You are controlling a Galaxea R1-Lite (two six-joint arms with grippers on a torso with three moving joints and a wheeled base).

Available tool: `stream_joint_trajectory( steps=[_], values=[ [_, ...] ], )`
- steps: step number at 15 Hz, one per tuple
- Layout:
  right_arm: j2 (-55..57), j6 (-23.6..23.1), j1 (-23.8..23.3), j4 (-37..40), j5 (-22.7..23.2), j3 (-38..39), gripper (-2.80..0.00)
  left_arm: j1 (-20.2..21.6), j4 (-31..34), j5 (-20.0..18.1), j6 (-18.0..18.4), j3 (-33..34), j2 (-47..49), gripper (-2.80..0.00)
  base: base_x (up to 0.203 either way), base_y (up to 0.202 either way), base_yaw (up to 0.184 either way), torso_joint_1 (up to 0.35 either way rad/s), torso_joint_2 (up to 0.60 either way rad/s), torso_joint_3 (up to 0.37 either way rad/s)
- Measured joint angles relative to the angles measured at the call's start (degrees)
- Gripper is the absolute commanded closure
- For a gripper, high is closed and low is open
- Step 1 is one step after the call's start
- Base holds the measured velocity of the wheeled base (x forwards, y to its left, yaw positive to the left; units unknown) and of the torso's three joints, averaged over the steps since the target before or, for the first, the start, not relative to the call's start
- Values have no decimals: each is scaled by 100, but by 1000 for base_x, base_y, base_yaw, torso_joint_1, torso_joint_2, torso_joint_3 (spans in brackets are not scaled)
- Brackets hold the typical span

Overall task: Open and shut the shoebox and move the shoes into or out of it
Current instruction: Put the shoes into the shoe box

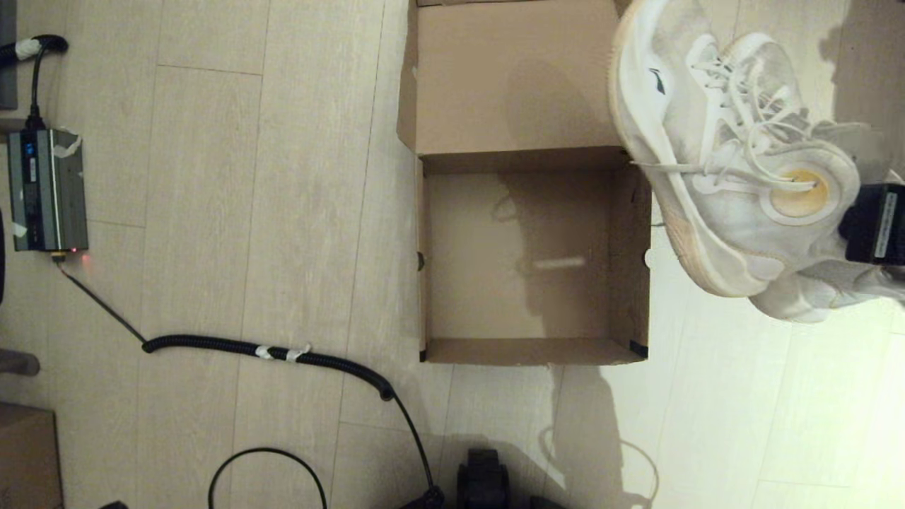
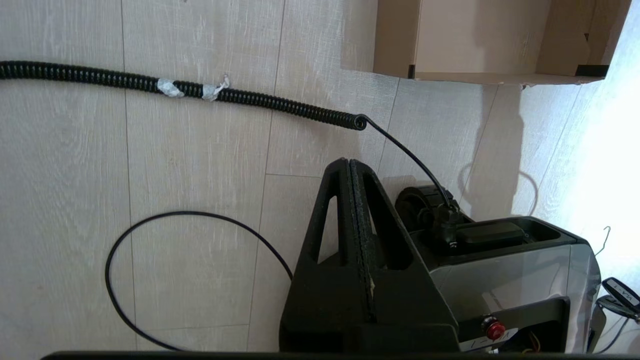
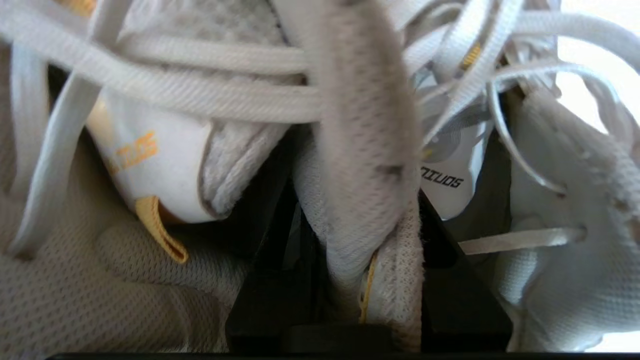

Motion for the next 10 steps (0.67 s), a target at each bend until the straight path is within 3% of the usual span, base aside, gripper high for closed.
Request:
stream_joint_trajectory(
  steps=[2,4,10],
  values=[
    [51,1,887,-98,-621,14,0,0,0,-2,0,11,-2,0,0,0,0,0,0,0],
    [115,32,1369,-145,-1020,160,0,1,0,-6,0,-69,-2,0,0,0,0,0,0,0],
    [583,30,2198,-345,-1050,459,0,0,0,-11,-2,-151,63,0,0,0,0,0,0,0]
  ],
)
